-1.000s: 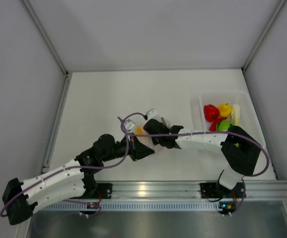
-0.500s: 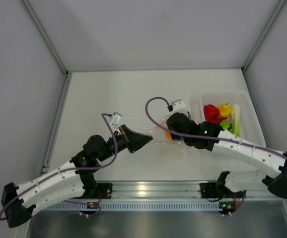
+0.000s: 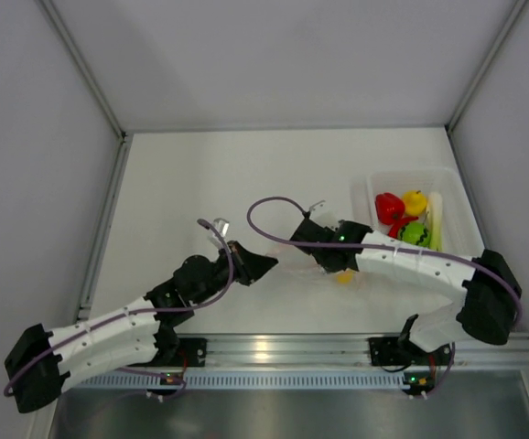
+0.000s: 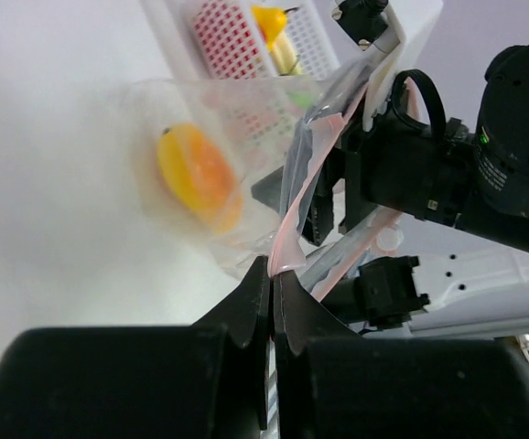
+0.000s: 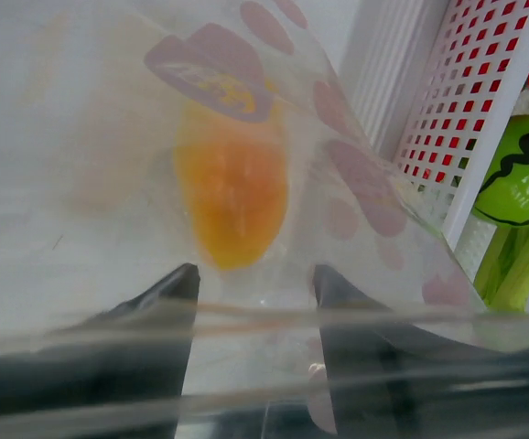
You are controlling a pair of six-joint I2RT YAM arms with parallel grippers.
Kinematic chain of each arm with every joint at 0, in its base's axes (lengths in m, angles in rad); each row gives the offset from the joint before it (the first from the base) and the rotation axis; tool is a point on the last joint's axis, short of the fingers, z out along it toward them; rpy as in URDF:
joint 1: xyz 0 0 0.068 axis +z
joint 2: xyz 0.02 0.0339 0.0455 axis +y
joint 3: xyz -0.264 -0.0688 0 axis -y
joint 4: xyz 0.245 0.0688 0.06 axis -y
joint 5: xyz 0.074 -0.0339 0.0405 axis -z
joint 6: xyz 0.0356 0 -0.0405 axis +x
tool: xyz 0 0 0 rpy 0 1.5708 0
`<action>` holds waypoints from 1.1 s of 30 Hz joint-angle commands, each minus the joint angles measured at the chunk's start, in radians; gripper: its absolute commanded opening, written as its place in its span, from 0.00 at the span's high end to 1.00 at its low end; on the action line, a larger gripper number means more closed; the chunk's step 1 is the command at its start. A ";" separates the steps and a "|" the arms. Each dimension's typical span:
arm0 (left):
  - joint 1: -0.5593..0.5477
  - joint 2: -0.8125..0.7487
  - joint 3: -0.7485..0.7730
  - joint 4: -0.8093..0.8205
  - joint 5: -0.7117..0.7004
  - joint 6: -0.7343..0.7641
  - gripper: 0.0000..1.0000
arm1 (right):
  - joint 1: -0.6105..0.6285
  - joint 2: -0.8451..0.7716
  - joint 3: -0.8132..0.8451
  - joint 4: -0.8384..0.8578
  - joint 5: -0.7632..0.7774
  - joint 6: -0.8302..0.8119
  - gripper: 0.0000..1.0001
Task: Open the zip-top bag and remove the fake food
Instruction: Pick up the fake fruit from the zipper food storage bag.
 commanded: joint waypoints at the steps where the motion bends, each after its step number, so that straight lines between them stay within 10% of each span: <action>1: 0.021 0.026 -0.049 -0.068 -0.116 -0.017 1.00 | -0.026 0.038 0.013 -0.180 0.132 0.070 0.45; 33: 0.014 0.102 0.003 -0.064 0.034 0.036 1.00 | -0.225 0.272 -0.090 0.369 -0.095 -0.167 0.35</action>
